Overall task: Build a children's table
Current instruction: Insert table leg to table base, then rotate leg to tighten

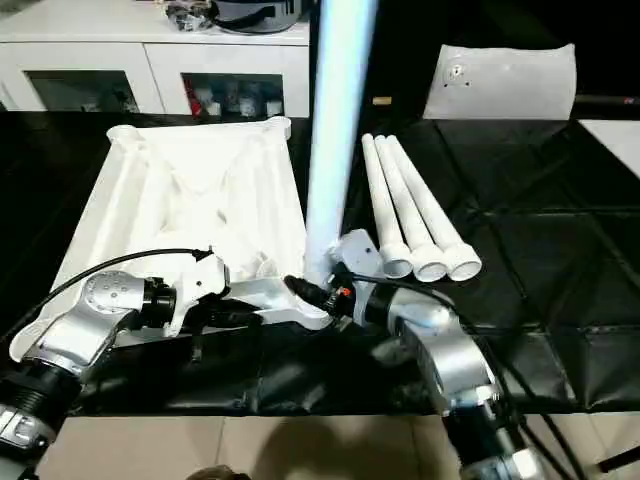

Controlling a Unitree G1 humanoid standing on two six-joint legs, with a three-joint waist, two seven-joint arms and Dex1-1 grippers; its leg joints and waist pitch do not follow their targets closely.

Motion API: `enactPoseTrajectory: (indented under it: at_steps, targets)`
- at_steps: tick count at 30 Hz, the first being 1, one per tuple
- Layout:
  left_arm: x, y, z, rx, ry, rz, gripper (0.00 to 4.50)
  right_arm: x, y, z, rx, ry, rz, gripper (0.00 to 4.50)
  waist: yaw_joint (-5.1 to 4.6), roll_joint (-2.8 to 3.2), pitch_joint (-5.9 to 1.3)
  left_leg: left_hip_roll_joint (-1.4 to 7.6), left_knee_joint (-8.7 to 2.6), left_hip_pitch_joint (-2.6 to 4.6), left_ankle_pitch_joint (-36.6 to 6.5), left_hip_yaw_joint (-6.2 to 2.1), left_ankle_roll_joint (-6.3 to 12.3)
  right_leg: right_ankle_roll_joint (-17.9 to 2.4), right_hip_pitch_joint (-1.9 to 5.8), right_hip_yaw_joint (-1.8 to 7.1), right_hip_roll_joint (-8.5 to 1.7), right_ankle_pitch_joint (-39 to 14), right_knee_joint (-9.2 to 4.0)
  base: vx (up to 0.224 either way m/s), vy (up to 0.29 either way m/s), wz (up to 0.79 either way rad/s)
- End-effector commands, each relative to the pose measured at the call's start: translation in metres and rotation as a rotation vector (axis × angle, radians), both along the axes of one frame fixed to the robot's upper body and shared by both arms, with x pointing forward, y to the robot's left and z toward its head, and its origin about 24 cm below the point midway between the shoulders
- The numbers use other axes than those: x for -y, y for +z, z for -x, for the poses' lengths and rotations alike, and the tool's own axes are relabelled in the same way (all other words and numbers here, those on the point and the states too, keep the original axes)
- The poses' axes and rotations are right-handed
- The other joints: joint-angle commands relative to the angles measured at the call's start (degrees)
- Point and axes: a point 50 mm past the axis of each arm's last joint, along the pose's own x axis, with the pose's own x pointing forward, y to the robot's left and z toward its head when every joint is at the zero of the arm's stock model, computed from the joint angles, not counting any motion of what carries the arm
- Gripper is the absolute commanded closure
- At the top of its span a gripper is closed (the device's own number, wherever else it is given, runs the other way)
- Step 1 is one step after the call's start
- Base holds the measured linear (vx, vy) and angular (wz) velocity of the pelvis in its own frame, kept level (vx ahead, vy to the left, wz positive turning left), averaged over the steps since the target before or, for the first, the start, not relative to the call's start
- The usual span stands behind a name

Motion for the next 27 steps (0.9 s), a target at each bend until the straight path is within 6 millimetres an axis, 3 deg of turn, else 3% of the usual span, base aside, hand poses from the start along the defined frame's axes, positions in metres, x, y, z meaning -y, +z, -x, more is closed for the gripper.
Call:
enactPoseTrajectory:
  at_steps: [1,3,7,8,9,11,12,13,15,16,18,21,22,24,26,27]
  targets:
    - [0.001,0.012,-0.006,0.062,-0.050,-0.037,4.50,-0.013,-0.046,0.032,-0.251,0.171,0.079,2.57,0.22,-0.24,-2.54,4.07,-4.31,1.45,-14.53,-1.80,0.56,-10.95,1.24,3.03,-5.95,-10.60,-5.32,0.000,0.000,0.00]
    - [0.000,0.014,-0.007,0.071,-0.092,-0.070,4.50,-0.016,-0.049,0.039,-0.274,0.227,0.075,2.57,0.23,-0.15,-2.49,4.24,-4.55,1.66,-15.36,-1.77,0.12,-10.93,1.01,2.96,-5.80,-10.09,-5.33,0.000,0.000,0.00]
    - [-0.003,0.020,-0.010,0.074,-0.117,-0.096,4.50,-0.023,-0.051,0.047,-0.276,0.284,0.075,2.57,0.27,-0.96,-2.22,4.40,-5.30,2.30,-20.95,-2.03,-2.05,-10.41,0.89,3.00,-6.15,-15.51,-5.84,0.000,0.000,0.00]
    - [-0.005,0.022,-0.011,0.081,-0.108,-0.105,4.50,-0.026,-0.051,0.049,-0.276,0.304,0.072,2.57,0.37,-0.59,-2.03,4.35,-5.35,2.44,-22.46,-2.16,-2.55,-10.19,0.71,3.11,-6.29,-17.37,-6.02,0.000,0.000,0.00]
    - [-0.007,0.023,-0.013,0.091,-0.099,-0.120,4.50,-0.028,-0.050,0.051,-0.278,0.316,0.063,2.57,0.34,-1.13,-1.95,4.35,-5.36,2.85,-24.53,-2.21,-3.22,-9.50,0.49,3.21,-6.43,-20.73,-6.41,0.000,0.000,0.00]
    - [-0.009,0.024,-0.015,0.095,-0.095,-0.130,4.50,-0.029,-0.050,0.050,-0.278,0.310,0.057,2.57,0.38,-1.35,-1.89,4.36,-5.52,3.00,-25.74,-2.42,-3.72,-8.94,0.33,3.36,-6.50,-22.86,-6.59,0.000,0.000,0.00]
    - [-0.012,0.024,-0.017,0.107,-0.072,-0.134,4.50,-0.029,-0.050,0.050,-0.274,0.311,0.058,2.57,0.46,-0.70,-1.88,4.35,-5.57,2.95,-25.73,-2.51,-3.91,-9.08,0.31,3.43,-6.55,-22.08,-6.58,0.000,0.000,0.00]
    - [-0.014,0.025,-0.018,0.113,-0.059,-0.135,4.50,-0.030,-0.050,0.050,-0.271,0.314,0.060,2.57,0.28,-1.38,-2.01,4.45,-5.67,2.86,-25.36,-2.48,-3.90,-9.31,0.47,3.36,-6.36,-20.64,-6.43,0.000,0.000,0.00]
    - [-0.016,0.025,-0.018,0.109,-0.038,-0.118,4.50,-0.030,-0.049,0.047,-0.271,0.282,0.037,2.57,0.40,-1.13,-1.96,4.31,-5.64,2.76,-24.51,-2.37,-3.62,-9.86,0.46,3.39,-6.40,-19.04,-6.25,0.000,0.000,0.00]
    - [-0.017,0.025,-0.018,0.109,-0.035,-0.114,4.50,-0.030,-0.048,0.047,-0.272,0.271,0.029,2.57,0.37,-1.36,-2.08,4.34,-5.60,2.79,-24.25,-2.30,-3.45,-10.07,0.50,3.39,-6.37,-18.58,-6.28,0.000,0.000,0.00]
    - [-0.022,0.025,-0.016,0.121,0.057,-0.096,4.50,-0.032,-0.046,0.037,-0.238,0.188,0.005,2.57,0.30,-1.22,-2.05,4.39,-5.70,2.74,-24.09,-2.29,-3.62,-10.46,0.44,3.40,-6.41,-18.34,-6.16,0.000,0.000,0.00]
    - [-0.024,0.025,-0.014,0.123,0.111,-0.079,4.50,-0.034,-0.044,0.030,-0.220,0.120,-0.017,2.57,0.06,-1.28,-1.72,4.25,-5.76,2.67,-25.10,-2.44,-3.77,-10.02,0.25,3.35,-6.48,-21.76,-6.55,0.000,0.000,0.00]
    - [-0.025,0.024,-0.013,0.125,0.148,-0.073,4.50,-0.035,-0.043,0.026,-0.210,0.078,-0.029,2.57,0.01,-1.00,-1.65,4.22,-5.87,2.48,-25.67,-2.68,-3.92,-9.32,0.40,3.27,-6.59,-23.81,-6.62,0.000,0.000,0.00]
    - [-0.027,0.025,-0.008,0.117,0.225,-0.040,4.50,-0.036,-0.043,0.017,-0.193,-0.018,-0.048,2.57,-0.38,-1.21,-1.51,4.30,-6.22,2.20,-26.99,-2.96,-4.46,-8.47,0.34,3.08,-6.61,-25.94,-6.65,0.000,0.000,0.00]
    - [-0.025,0.027,-0.004,0.110,0.266,-0.011,4.50,-0.036,-0.043,0.012,-0.185,-0.072,-0.051,2.57,-1.10,-1.10,-1.49,4.25,-6.51,1.80,-27.47,-3.22,-4.90,-8.54,0.42,2.85,-6.48,-26.06,-6.45,0.000,0.000,0.00]
    - [-0.022,0.028,0.000,0.103,0.302,0.009,4.50,-0.037,-0.043,0.007,-0.181,-0.118,-0.051,2.57,-1.70,-1.29,-1.37,4.30,-6.48,2.03,-28.82,-3.19,-5.34,-8.69,0.09,2.81,-6.40,-26.42,-6.46,0.000,0.000,0.00]
